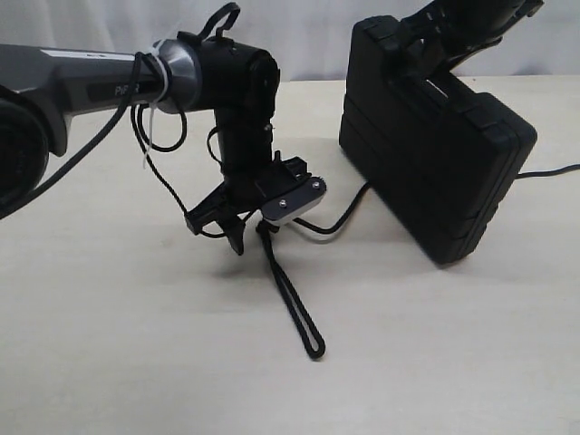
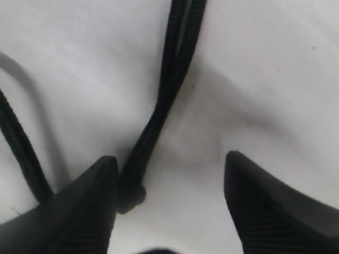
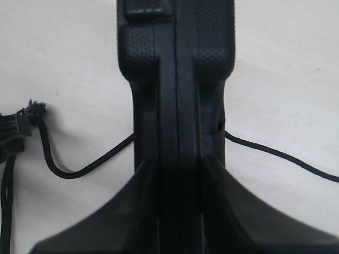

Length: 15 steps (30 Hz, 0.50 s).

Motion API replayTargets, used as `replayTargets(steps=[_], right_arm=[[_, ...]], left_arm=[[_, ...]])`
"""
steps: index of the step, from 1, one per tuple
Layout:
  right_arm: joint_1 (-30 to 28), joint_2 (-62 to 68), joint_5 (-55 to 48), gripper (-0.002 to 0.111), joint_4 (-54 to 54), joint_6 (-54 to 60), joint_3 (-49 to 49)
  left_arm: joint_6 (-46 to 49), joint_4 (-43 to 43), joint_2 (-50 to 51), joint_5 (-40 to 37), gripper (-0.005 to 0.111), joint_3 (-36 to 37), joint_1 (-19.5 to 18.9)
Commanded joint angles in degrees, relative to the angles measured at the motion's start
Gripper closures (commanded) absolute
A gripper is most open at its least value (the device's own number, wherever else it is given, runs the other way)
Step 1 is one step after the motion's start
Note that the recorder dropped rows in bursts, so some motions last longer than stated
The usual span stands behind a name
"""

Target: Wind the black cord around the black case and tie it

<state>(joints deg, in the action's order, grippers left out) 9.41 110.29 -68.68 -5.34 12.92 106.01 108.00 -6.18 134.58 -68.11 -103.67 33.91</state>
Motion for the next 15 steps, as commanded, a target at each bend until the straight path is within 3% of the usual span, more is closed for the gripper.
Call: replayTargets(steps=[1,8,11,15], right_arm=[[-0.01,0.20,-1.28,0.104,-0.37,0.31,-0.66],[-0.01,0.20,-1.28,0.104,-0.37,0.31,-0.66],[-0.01,0.20,-1.28,0.104,-0.37,0.31,-0.66],[-0.01,0.20,-1.28,0.104,-0.37,0.31,-0.66]], left_arm=[[0.14,-0.42,0.98,2.33,0.055,1.03,0.13],[-0.58,-9.89,1.02,2.36,0.093,1.03,0.13],[-6.59,-10.87,1.02,1.93,0.107,1.17,0.13],[-21.68,-13.07,0.61,3.00,0.107,1.17,0.13]])
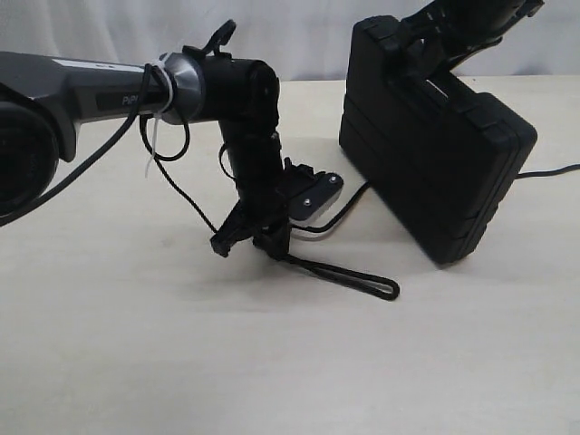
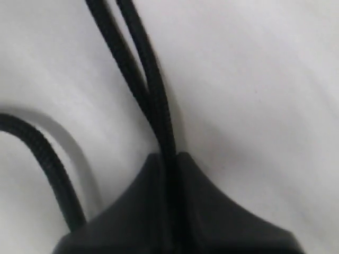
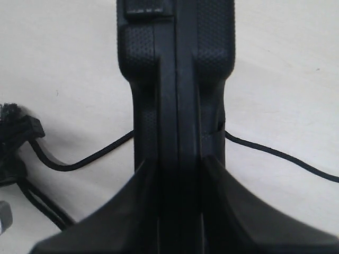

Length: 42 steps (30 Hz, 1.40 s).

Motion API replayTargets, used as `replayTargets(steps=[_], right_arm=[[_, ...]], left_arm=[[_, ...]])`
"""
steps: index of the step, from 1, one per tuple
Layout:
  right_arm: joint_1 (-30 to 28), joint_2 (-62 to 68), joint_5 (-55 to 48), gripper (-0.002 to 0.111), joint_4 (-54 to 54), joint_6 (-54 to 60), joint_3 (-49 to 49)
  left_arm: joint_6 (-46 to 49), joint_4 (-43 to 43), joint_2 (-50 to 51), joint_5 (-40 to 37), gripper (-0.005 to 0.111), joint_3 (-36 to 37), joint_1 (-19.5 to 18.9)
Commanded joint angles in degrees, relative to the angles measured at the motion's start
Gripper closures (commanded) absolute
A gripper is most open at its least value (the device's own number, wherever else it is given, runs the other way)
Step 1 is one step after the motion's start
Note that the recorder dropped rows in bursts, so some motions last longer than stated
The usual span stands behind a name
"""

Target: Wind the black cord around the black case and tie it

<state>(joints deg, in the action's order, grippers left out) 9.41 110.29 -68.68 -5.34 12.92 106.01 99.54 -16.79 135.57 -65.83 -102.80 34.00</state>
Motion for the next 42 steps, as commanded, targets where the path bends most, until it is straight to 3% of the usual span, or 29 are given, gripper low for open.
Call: replayTargets(steps=[1,10,16,22,25,31,39,42], right_arm=[[-0.01,0.20,-1.28,0.104,-0.37,0.31,-0.66],[-0.01,0.20,-1.28,0.104,-0.37,0.31,-0.66],[-0.01,0.20,-1.28,0.104,-0.37,0.31,-0.66],[-0.01,0.20,-1.28,0.104,-0.37,0.31,-0.66],[-0.01,0.20,-1.28,0.104,-0.37,0.31,-0.66],[-0.01,0.20,-1.28,0.104,-0.37,0.31,-0.66],[-0.01,0.20,-1.28,0.104,-0.37,0.31,-0.66],[-0.01,0.20,-1.28,0.104,-0.37,0.31,-0.66]], left_arm=[[-16.48,-2.35,-0.66,1.28,0.107,0.30,0.04],[-21.90,-9.02,-7.48,-0.09,0.107,0.30,0.04],[-37.97,-2.61,-12.66,9.11,0.107,0.30,-0.23],[-39.87,-2.91,-14.04,8.37,0.107,0.30,-2.60],[-39.46,-9.20,-14.51,8.37,0.107,0.30,-5.00],[-38.08,-29.89,-14.92,8.20,0.107,0.30,-10.91],[-34.95,-33.02,-14.92,4.41,0.107,0.30,-12.66],[-35.36,-38.60,-14.92,6.52,0.107,0.30,-12.66]])
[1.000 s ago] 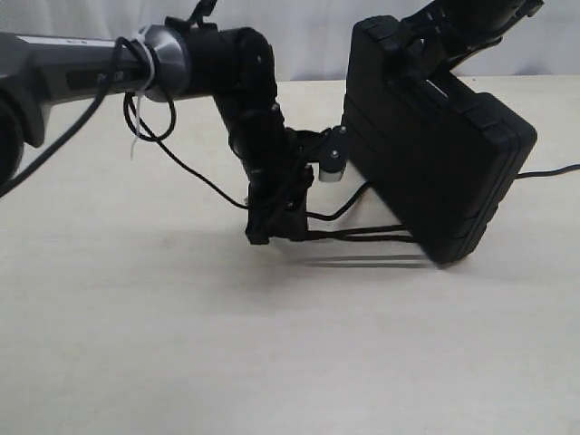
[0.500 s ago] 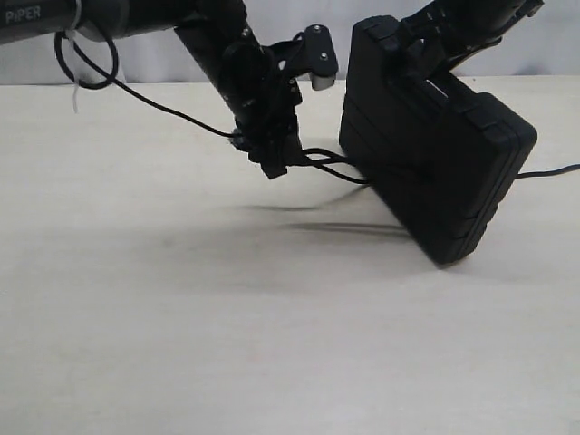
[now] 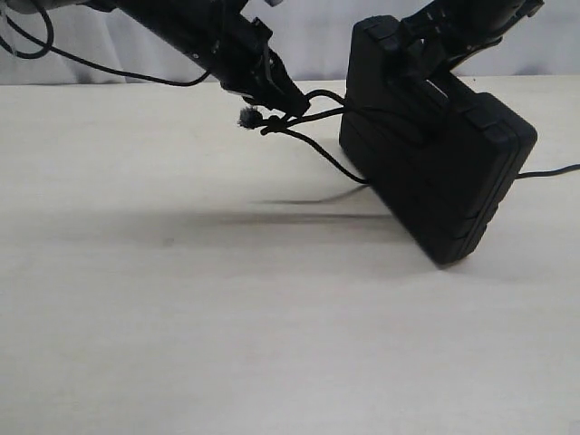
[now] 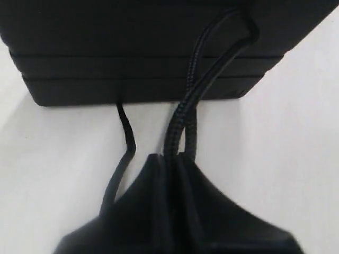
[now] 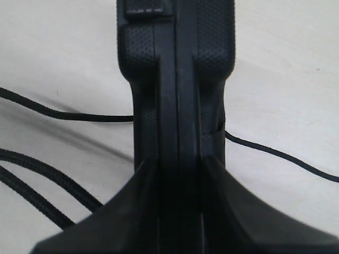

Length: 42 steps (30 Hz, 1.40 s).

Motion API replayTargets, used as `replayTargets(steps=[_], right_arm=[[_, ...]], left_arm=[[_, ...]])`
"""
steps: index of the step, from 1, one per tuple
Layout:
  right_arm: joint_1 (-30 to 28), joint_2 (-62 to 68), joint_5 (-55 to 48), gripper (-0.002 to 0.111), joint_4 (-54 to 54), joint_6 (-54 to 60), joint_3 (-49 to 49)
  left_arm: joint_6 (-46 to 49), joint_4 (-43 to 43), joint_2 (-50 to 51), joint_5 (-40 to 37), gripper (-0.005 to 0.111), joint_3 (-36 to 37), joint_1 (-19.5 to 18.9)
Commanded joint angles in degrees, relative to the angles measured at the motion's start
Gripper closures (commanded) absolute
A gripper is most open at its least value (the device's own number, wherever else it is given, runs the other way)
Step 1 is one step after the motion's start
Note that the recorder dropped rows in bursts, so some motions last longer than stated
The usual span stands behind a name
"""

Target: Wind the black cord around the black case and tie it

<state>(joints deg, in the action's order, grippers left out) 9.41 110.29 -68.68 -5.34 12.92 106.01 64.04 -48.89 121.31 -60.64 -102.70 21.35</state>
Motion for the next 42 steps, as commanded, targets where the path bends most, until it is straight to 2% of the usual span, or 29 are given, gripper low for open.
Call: replayTargets(steps=[1,3,8,13,17,26,34,38,42], right_arm=[[-0.01,0.20,-1.28,0.104,-0.37,0.31,-0.66],[-0.01,0.20,-1.28,0.104,-0.37,0.31,-0.66],[-0.01,0.20,-1.28,0.104,-0.37,0.31,-0.66],[-0.01,0.20,-1.28,0.104,-0.37,0.31,-0.66],[-0.01,0.20,-1.28,0.104,-0.37,0.31,-0.66],[-0.01,0.20,-1.28,0.104,-1.70,0.31,-0.66],[0.09,0.20,-1.28,0.104,-1.69,0.31,-0.66],[0.09,0.20,-1.28,0.104,-1.69,0.31,-0.66],[0.09,0.20,-1.28,0.104,-1.69,0.31,-0.66]], left_arm=[[0.14,-8.11,-0.65,2.31,0.107,0.21,-0.01],[0.14,-10.21,-0.65,5.24,0.107,0.21,-0.01],[-0.53,-10.09,-0.65,5.68,0.107,0.21,-0.15],[-10.13,-7.66,-0.65,12.65,0.107,0.21,-0.15],[-11.86,-5.26,-0.65,12.95,0.107,0.21,0.93],[-13.45,3.42,-0.65,15.22,0.107,0.21,9.26],[-11.89,5.88,-0.36,24.13,0.107,0.21,15.65],[-6.62,6.13,0.80,26.22,0.107,0.21,17.94],[-6.36,7.70,1.25,29.88,0.107,0.21,18.67]])
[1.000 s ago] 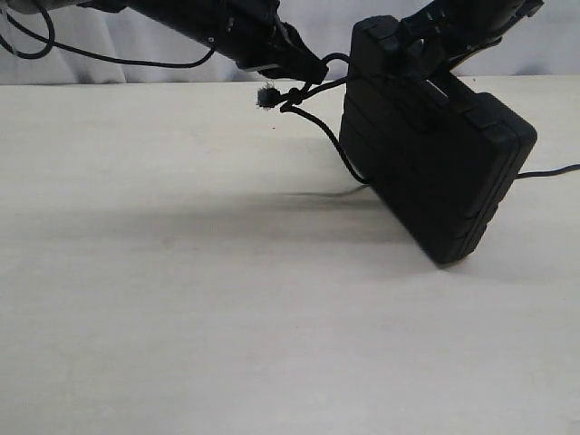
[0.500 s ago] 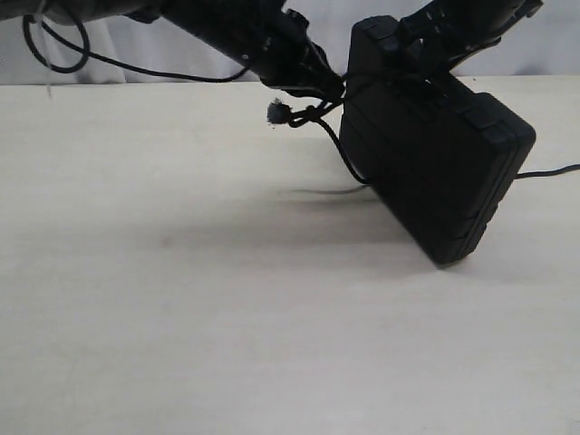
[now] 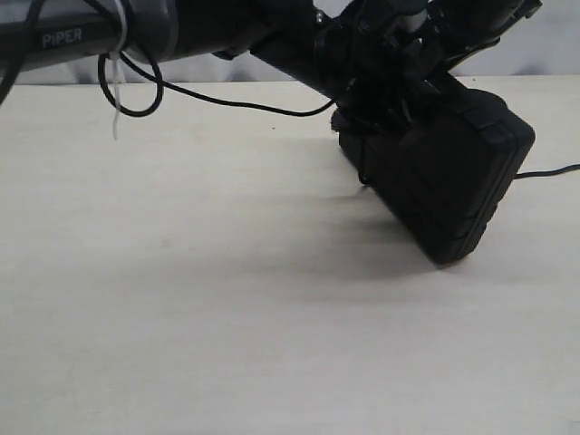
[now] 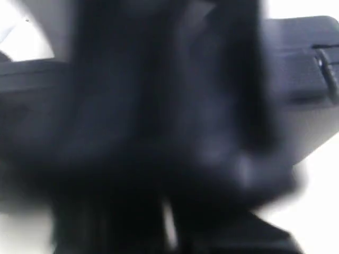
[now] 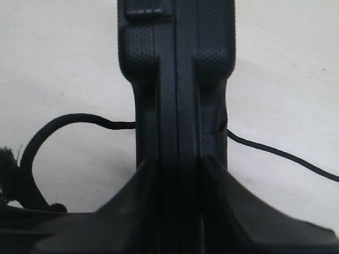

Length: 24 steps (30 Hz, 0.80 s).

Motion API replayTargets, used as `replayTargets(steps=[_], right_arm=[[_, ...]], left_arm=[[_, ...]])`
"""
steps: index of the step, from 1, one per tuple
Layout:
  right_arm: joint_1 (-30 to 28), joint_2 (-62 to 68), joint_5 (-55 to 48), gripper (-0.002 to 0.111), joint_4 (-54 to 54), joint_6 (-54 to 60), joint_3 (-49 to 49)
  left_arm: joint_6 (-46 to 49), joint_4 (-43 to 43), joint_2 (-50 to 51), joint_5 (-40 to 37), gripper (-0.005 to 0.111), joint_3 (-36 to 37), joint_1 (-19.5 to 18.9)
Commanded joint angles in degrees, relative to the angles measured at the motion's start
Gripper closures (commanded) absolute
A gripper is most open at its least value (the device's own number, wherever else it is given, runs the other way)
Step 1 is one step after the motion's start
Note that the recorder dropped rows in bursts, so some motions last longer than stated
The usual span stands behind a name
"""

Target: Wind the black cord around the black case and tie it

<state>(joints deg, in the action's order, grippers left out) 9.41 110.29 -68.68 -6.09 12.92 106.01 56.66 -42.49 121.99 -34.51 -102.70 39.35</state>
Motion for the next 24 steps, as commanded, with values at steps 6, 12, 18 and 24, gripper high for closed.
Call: replayTargets(steps=[6,12,18,24], right_arm=[[0.09,0.20,-1.28,0.104,-1.10,0.31,-0.66],[0.09,0.20,-1.28,0.104,-1.10,0.31,-0.66],[0.09,0.20,-1.28,0.104,-1.10,0.31,-0.66],[0.09,0.20,-1.28,0.104,-1.10,0.31,-0.66]], left_arm=[[2.01,1.57,0.57,3.46,0.063,0.21,0.67],[2.01,23.26,-3.02,-8.10,0.047,0.21,0.53],[2.01,25.48,-0.47,-5.10,0.060,0.21,0.64],[2.01,20.79,-0.25,-0.38,0.107,0.21,0.64]])
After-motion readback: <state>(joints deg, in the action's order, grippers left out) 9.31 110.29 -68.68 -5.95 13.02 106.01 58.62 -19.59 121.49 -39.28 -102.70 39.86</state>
